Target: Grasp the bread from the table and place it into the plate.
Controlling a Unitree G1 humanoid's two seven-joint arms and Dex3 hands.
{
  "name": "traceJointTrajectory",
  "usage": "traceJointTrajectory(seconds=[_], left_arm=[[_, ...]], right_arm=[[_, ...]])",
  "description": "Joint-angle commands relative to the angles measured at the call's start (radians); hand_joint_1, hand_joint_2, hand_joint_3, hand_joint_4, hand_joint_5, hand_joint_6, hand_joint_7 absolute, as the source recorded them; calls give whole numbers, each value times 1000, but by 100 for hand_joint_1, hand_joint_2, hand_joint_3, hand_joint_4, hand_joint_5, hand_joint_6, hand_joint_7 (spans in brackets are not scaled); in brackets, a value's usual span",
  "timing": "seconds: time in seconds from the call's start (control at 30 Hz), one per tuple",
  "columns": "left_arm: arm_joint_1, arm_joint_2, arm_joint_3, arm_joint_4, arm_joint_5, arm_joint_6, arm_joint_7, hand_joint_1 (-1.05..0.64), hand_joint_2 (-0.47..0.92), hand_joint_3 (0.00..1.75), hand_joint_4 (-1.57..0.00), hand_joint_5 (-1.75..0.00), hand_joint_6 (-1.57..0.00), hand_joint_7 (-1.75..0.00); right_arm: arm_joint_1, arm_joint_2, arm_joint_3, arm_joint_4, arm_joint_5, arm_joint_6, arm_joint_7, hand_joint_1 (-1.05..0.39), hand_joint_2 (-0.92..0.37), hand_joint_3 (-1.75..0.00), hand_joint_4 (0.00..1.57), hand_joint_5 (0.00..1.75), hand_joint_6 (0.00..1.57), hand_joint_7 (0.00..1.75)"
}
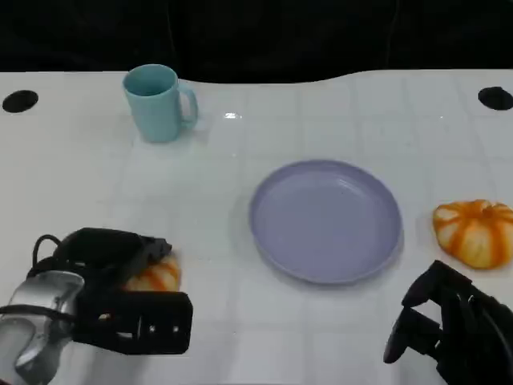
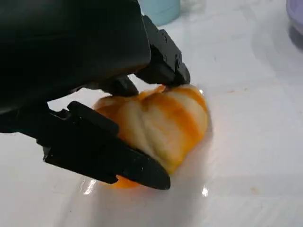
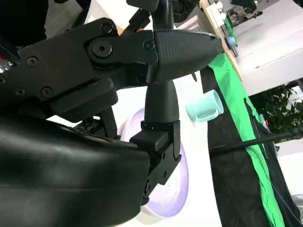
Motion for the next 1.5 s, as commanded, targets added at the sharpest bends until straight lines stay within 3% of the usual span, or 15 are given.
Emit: traceJointTrajectory(seconds=[0.03, 0.1, 0.17, 0.37, 0.43, 0.53, 0.77, 1.07, 1.2, 1.27, 1.43, 1.5], left_arm=[[11, -8, -8, 70, -3, -44, 139, -27, 92, 27, -80, -172, -71, -148], [9, -10, -5, 91, -13, -76, 188, -27, 92, 34, -83, -174, -64, -168], [8, -15, 4, 120, -27, -113, 257, -24, 92, 43, -86, -174, -64, -173], [-8, -28, 11, 218, -54, -235, 437, -21, 84, 52, -88, -175, -66, -175], [-13, -35, 12, 247, -48, -274, 518, -21, 72, 81, -89, -175, -66, -175], [-25, -44, 12, 277, -45, -295, 575, -21, 64, 98, -90, -175, -66, -175], [-58, -49, 12, 316, -49, -339, 629, -19, 59, 109, -86, -175, -68, -175], [-66, -54, 51, 218, -126, -325, 510, -18, 54, 108, -85, -175, -65, -175], [-83, -52, 60, 169, -158, -328, 454, -22, 67, 79, -85, -175, -63, -175], [-92, -58, 70, 140, -195, -332, 400, -23, 71, 73, -85, -175, -61, -175], [-113, -81, 80, 90, -231, -311, 323, -23, 56, 107, -86, -175, -68, -175], [-132, -94, 80, 77, -233, -299, 301, -22, 53, 111, -86, -175, -68, -175]], right_arm=[[1, -7, -7, -11, 5, 3, -8, -53, -92, -43, 62, 175, 48, 165], [2, -8, -6, -12, 1, 1, -10, -53, -92, -43, 62, 175, 48, 165], [1, -7, -6, -15, 2, 7, -16, -53, -92, -43, 63, 175, 48, 166], [-2, -9, -5, -10, 3, 1, -13, -54, -92, -42, 63, 175, 49, 166], [-3, -10, -8, -7, 5, 1, -11, -55, -92, -41, 63, 175, 49, 165], [-4, -11, -12, -6, 11, 1, -7, -54, -92, -42, 62, 175, 48, 163], [-7, -10, -16, 3, 7, -10, -7, -53, -92, -42, 64, 175, 50, 163], [-8, -10, -16, 7, 6, -6, -8, -54, -92, -41, 63, 175, 49, 163], [-11, -8, -15, 14, 4, -13, -5, -53, -92, -41, 64, 175, 50, 163], [-12, -8, -15, 20, 1, -20, -2, -54, -92, -41, 64, 175, 50, 163], [-10, -8, -13, 18, 1, -19, -3, -53, -92, -41, 63, 175, 50, 162], [-10, -7, -14, 20, 5, -20, 1, -53, -92, -41, 63, 175, 49, 161]])
